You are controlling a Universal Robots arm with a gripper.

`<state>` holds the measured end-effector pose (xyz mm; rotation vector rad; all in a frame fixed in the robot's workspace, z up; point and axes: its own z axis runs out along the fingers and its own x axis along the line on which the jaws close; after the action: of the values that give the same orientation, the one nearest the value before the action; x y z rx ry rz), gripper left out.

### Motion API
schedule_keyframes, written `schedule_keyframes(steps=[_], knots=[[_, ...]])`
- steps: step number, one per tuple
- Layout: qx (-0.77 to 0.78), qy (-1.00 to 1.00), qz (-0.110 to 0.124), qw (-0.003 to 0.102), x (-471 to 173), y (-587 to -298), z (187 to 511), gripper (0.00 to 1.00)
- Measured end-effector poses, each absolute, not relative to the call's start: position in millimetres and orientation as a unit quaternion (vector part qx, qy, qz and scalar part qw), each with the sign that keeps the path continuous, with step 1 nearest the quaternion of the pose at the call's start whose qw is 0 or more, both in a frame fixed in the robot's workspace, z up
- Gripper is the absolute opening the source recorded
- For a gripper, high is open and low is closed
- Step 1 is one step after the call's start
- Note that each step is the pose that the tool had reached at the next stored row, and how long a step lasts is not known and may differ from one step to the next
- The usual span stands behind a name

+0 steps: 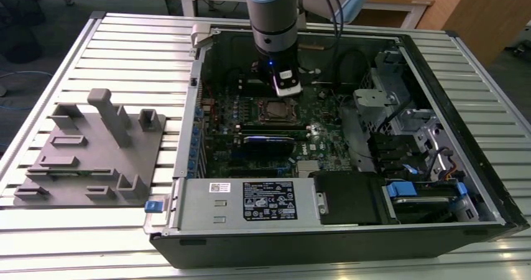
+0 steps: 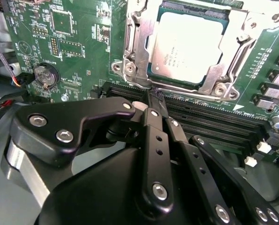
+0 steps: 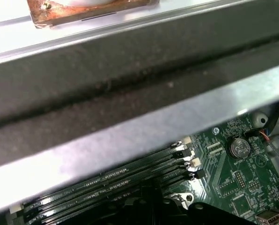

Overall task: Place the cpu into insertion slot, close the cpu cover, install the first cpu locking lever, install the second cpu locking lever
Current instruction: 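Install the first cpu locking lever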

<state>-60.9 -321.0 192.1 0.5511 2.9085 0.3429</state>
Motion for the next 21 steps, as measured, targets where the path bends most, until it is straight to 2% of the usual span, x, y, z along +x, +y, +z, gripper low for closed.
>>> schedule_keyframes(steps=[21], knots=[[0.185,0.972,0.120,0.081,-60.9,-321.9,197.8,0.11]])
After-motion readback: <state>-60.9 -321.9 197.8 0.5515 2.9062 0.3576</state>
